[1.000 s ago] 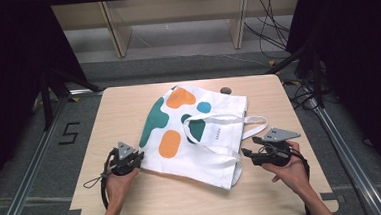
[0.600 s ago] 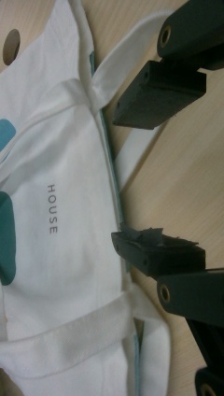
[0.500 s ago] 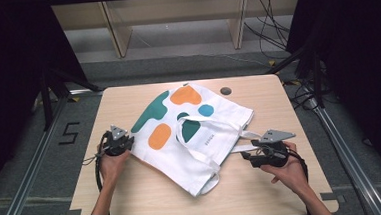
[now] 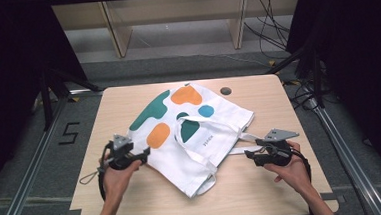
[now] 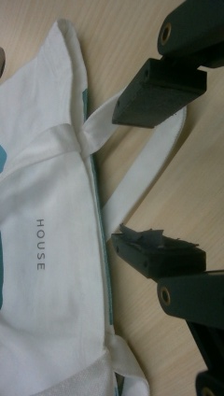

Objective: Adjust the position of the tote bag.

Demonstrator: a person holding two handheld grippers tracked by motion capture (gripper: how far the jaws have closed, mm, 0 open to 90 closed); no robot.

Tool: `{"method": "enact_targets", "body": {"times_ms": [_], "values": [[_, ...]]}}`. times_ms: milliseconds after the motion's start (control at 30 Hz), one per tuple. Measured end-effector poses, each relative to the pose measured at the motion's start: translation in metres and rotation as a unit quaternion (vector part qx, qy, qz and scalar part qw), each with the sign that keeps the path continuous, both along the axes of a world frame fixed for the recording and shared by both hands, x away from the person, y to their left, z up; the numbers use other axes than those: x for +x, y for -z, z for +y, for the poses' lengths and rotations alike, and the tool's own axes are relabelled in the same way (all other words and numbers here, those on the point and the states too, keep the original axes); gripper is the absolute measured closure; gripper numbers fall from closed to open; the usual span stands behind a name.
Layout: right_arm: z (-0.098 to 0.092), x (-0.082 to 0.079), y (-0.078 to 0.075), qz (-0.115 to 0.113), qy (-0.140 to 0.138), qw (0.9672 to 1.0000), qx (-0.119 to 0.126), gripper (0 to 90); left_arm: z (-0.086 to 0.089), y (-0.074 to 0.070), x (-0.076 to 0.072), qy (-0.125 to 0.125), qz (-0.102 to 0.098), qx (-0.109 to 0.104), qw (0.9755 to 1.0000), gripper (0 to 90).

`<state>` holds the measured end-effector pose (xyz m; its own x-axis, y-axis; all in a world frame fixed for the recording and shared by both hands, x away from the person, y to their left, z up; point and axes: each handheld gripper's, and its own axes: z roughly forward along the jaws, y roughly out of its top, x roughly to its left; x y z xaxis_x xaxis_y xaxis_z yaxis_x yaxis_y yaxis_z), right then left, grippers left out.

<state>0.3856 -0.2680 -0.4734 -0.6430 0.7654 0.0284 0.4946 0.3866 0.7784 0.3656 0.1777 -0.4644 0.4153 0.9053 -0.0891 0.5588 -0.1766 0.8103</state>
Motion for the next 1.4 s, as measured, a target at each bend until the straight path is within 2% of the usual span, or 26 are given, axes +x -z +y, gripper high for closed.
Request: {"method": "enact_targets", "body": {"times_ms": [33,100,133,167,233,267,300,333,400,433,467,500,567,600,633,767,833,900,933,967,1067,1100,1167,1200,1300,1400], "values": [[0.0,0.0,0.0,0.0,0.003,1.0,0.001,37.3,-0.015,0.0,-0.013,0.037,0.004,0.006,0.9993,27.6],[0.0,-0.001,-0.001,0.0,0.004,1.0,-0.002,37.1,-0.034,0.002,-0.03,0.073,0.008,0.01,0.9972,25.2],[-0.001,0.0,0.0,-0.011,0.0,0.9999,-0.005,37.1,-0.046,0.004,-0.04,0.092,0.011,0.016,0.9955,23.9],[0.001,-0.001,-0.001,-0.003,0.001,1.0,-0.004,37.1,-0.054,0.004,-0.045,0.107,0.016,0.03,0.9936,22.7],[0.001,-0.001,0.0,-0.005,0.001,1.0,-0.006,37.0,-0.068,0.006,-0.05,0.121,0.018,0.04,0.9917,21.6],[0.001,-0.001,0.0,-0.003,-0.004,0.9999,-0.012,36.8,-0.074,0.008,-0.051,0.118,0.017,0.033,0.9922,21.1],[0.002,-0.002,0.001,0.0,-0.001,1.0,-0.009,36.7,-0.079,0.008,-0.052,0.124,0.02,0.048,0.9909,21.0],[0.003,-0.001,0.001,-0.002,-0.003,0.9999,-0.011,36.7,-0.086,0.011,-0.053,0.126,0.012,0.044,0.9909,20.8],[0.004,-0.001,0.001,0.0,-0.006,0.9999,-0.012,36.4,-0.096,0.014,-0.055,0.144,0.017,0.057,0.9878,20.7],[0.005,-0.001,0.002,-0.001,-0.004,0.9999,-0.012,36.3,-0.102,0.017,-0.055,0.141,0.016,0.05,0.9886,20.4],[0.006,-0.003,0.002,0.017,0.002,0.9998,-0.008,36.2,-0.107,0.019,-0.055,0.143,0.014,0.06,0.9879,19.9],[0.005,-0.001,0.002,0.002,-0.002,0.9999,-0.01,36.2,-0.11,0.019,-0.055,0.149,0.017,0.081,0.9854,19.8],[0.006,-0.002,0.003,0.011,0.003,0.9999,-0.003,36.1,-0.117,0.021,-0.055,0.154,0.011,0.09,0.9839,20.0],[0.005,-0.001,0.003,0.011,0.001,0.9999,-0.007,35.9,-0.118,0.021,-0.054,0.153,0.008,0.095,0.9836,20.1],[0.003,0.0,0.004,0.003,-0.003,0.9999,-0.014,35.9,-0.121,0.023,-0.054,0.147,0.005,0.083,0.9856,19.9],[0.003,0.001,0.004,0.008,-0.005,0.9999,-0.014,35.8,-0.125,0.024,-0.056,0.158,0.004,0.097,0.9827,20.6],[0.005,-0.002,0.004,0.021,0.002,0.9998,-0.007,35.8,-0.126,0.026,-0.055,0.149,0.008,0.102,0.9836,21.3],[0.003,0.002,0.005,-0.005,-0.007,0.9999,-0.013,35.8,-0.124,0.027,-0.054,0.152,0.013,0.094,0.9838,22.0],[0.003,0.002,0.005,0.0,-0.007,0.9999,-0.012,35.7,-0.123,0.029,-0.053,0.151,0.011,0.09,0.9844,22.4],[0.003,0.001,0.005,0.013,-0.004,0.9998,-0.012,35.7,-0.123,0.028,-0.055,0.158,0.008,0.087,0.9836,26.8],[0.003,0.001,0.004,0.009,0.001,0.9999,-0.007,35.7,-0.122,0.026,-0.056,0.171,-0.004,0.093,0.9808,34.6],[0.002,0.002,0.005,0.003,-0.002,0.9999,-0.012,35.6,-0.121,0.026,-0.057,0.168,0.001,0.085,0.9822,35.6],[0.002,0.0,0.005,0.017,0.009,0.9998,-0.004,35.6,-0.115,0.026,-0.056,0.166,0.002,0.084,0.9825,35.7],[0.0,0.001,0.004,0.011,0.003,0.9999,-0.009,35.6,-0.111,0.027,-0.057,0.16,0.001,0.075,0.9843,37.1],[-0.001,0.002,0.004,0.008,0.007,0.9999,-0.006,35.6,-0.096,0.023,-0.062,0.162,-0.006,0.093,0.9824,47.7],[-0.003,0.002,0.003,0.006,0.004,1.0,-0.006,35.6,-0.084,0.022,-0.066,0.151,-0.005,0.084,0.985,51.8]]}}
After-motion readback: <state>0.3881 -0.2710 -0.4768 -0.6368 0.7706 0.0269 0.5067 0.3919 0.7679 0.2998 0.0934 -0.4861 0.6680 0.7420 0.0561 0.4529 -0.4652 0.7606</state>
